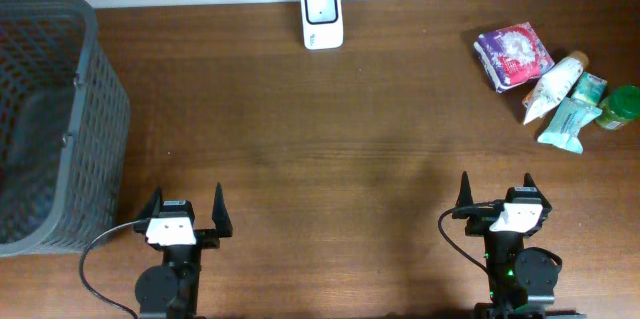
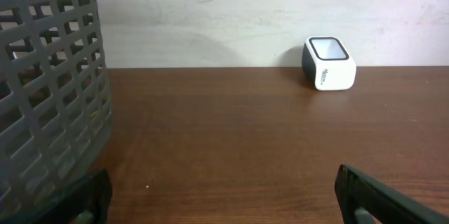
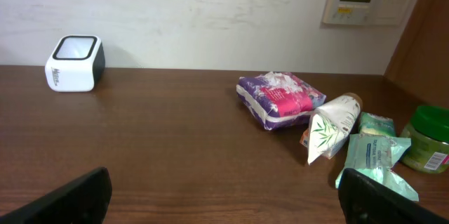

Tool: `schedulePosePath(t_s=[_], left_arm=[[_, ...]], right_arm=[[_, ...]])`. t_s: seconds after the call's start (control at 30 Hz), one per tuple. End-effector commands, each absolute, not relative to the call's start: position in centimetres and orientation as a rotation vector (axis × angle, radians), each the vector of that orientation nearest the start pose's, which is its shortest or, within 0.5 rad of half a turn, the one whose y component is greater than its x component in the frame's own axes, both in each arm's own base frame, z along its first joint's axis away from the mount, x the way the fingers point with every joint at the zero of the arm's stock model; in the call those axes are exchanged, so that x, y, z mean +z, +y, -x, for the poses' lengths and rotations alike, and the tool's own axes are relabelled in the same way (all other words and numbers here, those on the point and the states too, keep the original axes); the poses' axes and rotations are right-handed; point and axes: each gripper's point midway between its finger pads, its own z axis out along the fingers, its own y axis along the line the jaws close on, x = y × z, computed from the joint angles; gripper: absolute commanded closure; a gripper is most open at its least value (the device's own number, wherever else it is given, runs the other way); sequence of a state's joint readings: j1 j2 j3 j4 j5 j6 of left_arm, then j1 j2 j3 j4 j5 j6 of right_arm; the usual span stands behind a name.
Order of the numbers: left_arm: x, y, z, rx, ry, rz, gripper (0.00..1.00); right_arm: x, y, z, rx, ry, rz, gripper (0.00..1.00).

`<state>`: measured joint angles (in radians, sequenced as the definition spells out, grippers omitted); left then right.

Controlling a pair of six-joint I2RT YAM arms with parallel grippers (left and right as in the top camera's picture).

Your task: Scan the item barcode

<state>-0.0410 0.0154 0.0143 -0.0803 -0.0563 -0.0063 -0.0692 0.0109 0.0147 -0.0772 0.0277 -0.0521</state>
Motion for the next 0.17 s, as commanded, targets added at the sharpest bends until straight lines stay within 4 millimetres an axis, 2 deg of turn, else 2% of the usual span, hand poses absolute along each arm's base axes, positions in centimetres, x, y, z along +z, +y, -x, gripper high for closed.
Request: schedulePosePath(t_s=[0.0, 0.13], left_arm=[[15.67, -0.34, -24.58, 0.01, 1.648, -0.011, 0.01], [15.68, -0.34, -24.58, 0.01, 1.648, -0.011, 0.01]], right_arm=[[15.58, -2.11, -24.51, -0.108, 1.649, -0.04, 0.01], [15.58, -2.11, -24.51, -0.108, 1.649, -0.04, 0.01]])
